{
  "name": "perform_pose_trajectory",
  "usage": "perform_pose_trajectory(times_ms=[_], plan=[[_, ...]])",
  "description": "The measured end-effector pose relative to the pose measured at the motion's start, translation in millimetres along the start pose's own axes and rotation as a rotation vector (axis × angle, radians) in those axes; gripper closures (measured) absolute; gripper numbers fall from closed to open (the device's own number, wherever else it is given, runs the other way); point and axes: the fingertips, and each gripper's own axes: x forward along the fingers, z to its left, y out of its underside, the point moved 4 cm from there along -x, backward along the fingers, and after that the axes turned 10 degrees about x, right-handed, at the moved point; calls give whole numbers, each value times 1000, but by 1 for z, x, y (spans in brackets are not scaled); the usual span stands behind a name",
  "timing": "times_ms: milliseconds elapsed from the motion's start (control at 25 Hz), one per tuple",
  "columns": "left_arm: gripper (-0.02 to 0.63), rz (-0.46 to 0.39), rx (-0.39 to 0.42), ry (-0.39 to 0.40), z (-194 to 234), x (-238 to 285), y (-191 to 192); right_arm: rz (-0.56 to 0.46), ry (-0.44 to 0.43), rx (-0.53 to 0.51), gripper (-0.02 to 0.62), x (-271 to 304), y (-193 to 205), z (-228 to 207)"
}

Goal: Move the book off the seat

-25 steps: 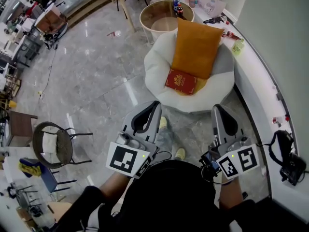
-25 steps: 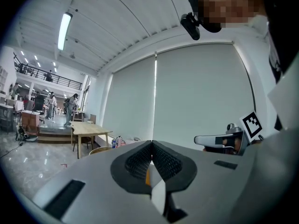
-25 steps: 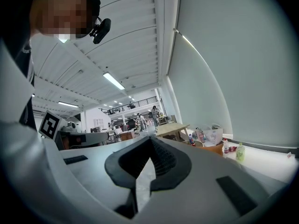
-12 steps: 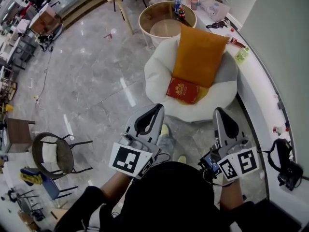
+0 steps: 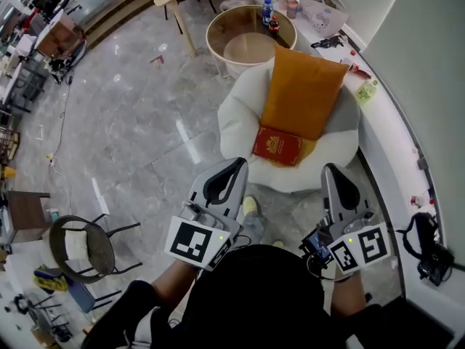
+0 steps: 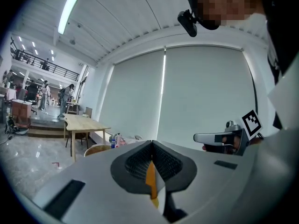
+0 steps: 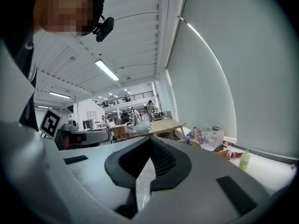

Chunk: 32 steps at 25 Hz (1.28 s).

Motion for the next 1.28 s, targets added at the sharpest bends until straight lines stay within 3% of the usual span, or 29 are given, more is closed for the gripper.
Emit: perform_pose_trajectory(times_ms=[440, 1280], plan=[[594, -26, -25, 61, 51, 27, 4, 22, 56, -68, 586, 50, -4, 9], [594, -29, -85, 67, 79, 62, -3, 36, 83, -49, 586, 77, -17, -20]])
